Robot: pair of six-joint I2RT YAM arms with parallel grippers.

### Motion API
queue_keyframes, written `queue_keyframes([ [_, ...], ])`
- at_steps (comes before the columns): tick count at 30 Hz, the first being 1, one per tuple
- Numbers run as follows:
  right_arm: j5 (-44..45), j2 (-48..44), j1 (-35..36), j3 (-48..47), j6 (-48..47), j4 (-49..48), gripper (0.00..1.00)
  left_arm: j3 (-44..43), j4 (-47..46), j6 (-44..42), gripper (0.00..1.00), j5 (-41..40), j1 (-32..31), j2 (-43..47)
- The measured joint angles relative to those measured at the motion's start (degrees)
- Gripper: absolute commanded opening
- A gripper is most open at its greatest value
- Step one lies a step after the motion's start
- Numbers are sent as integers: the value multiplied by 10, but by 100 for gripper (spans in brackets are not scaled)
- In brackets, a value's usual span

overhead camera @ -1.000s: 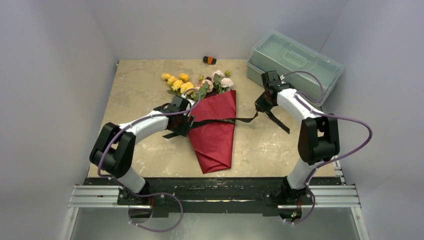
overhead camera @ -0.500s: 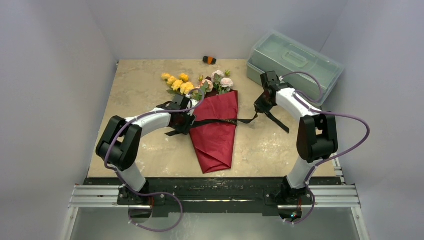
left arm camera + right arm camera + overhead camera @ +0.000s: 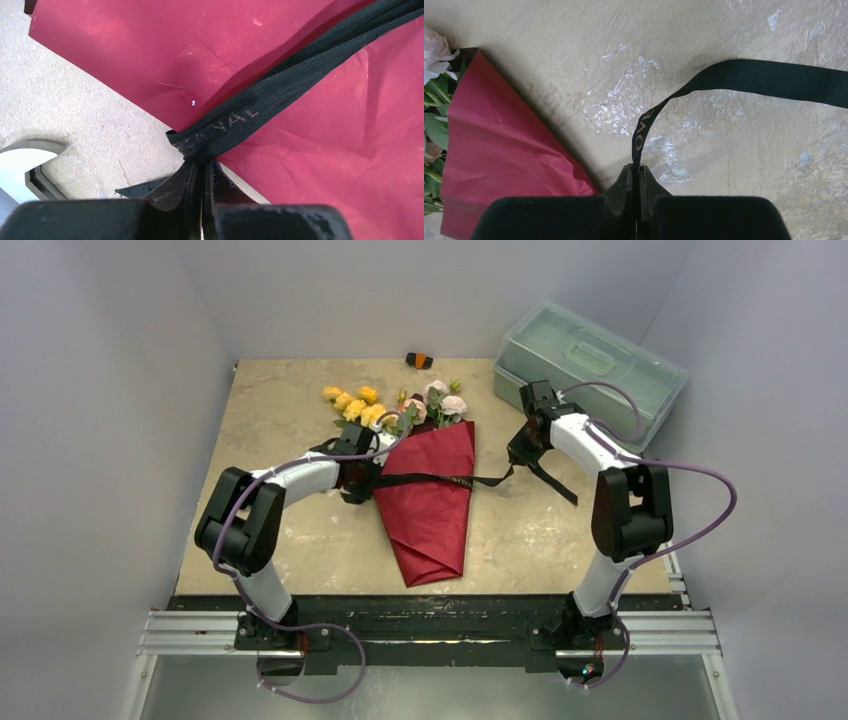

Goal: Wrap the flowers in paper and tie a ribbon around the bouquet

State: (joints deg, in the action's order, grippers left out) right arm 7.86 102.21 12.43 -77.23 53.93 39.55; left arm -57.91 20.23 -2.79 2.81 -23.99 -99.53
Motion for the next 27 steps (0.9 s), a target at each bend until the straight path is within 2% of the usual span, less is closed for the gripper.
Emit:
queue_keyframes([
  [10,-14,4,0,-8,-11,3,0,10,4,31,0,-4,7,14],
  [13,-13,1,-2,-8,-26,5,0,25,30,59,0,-4,36,34],
  [16,-9,-22,-15,0,-51,6,0,25,56,90,0,7,96,39],
  [22,-10,-145,-94,82,-103,-12,0,25,78,147,0,38,188,49],
  [27,-30,-229,-218,153,-130,-23,0,25,78,187,0,61,225,52],
])
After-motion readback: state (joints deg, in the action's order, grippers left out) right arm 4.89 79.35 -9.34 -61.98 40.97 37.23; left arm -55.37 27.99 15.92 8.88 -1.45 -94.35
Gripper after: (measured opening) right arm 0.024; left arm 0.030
